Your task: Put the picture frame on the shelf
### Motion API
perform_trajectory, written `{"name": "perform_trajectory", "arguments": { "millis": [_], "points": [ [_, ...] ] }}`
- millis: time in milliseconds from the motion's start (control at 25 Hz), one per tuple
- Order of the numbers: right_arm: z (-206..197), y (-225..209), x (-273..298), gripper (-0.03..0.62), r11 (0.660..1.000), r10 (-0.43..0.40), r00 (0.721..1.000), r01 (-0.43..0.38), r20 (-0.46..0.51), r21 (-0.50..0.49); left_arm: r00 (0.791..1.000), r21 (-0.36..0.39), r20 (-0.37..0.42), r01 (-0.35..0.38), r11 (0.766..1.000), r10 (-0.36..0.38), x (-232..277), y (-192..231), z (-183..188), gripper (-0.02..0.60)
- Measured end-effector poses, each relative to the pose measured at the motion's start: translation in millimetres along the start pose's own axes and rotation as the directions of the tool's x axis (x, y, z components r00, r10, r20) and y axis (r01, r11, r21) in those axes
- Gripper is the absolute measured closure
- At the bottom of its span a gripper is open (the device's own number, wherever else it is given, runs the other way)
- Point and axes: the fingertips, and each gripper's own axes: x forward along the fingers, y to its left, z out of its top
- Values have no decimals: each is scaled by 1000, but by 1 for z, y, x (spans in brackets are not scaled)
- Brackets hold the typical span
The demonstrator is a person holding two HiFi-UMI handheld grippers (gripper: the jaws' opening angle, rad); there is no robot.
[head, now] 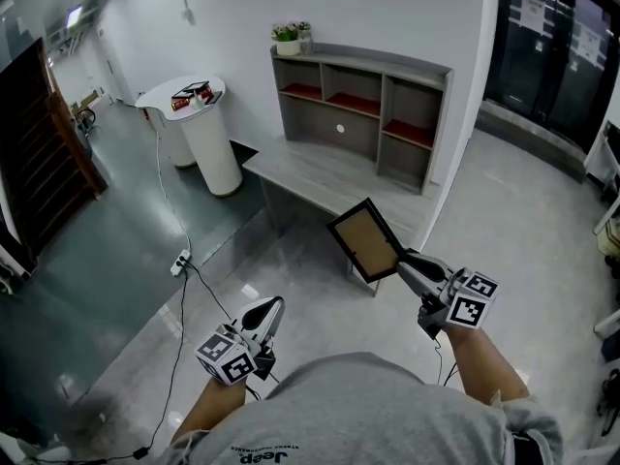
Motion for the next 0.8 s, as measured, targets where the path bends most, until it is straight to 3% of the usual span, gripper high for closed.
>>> {"name": "perform_trajectory", "arguments": {
  "millis": [400, 800],
  "points": [
    [7, -16, 162, 511, 1000, -28, 999, 29, 26, -9, 1000, 21, 15, 20, 1000, -21, -22, 161, 53, 569],
    [10, -75, 249, 511, 998, -23, 1000, 23, 10, 54, 995, -56, 10, -94, 994, 95, -31, 258, 51, 569]
  ]
}}
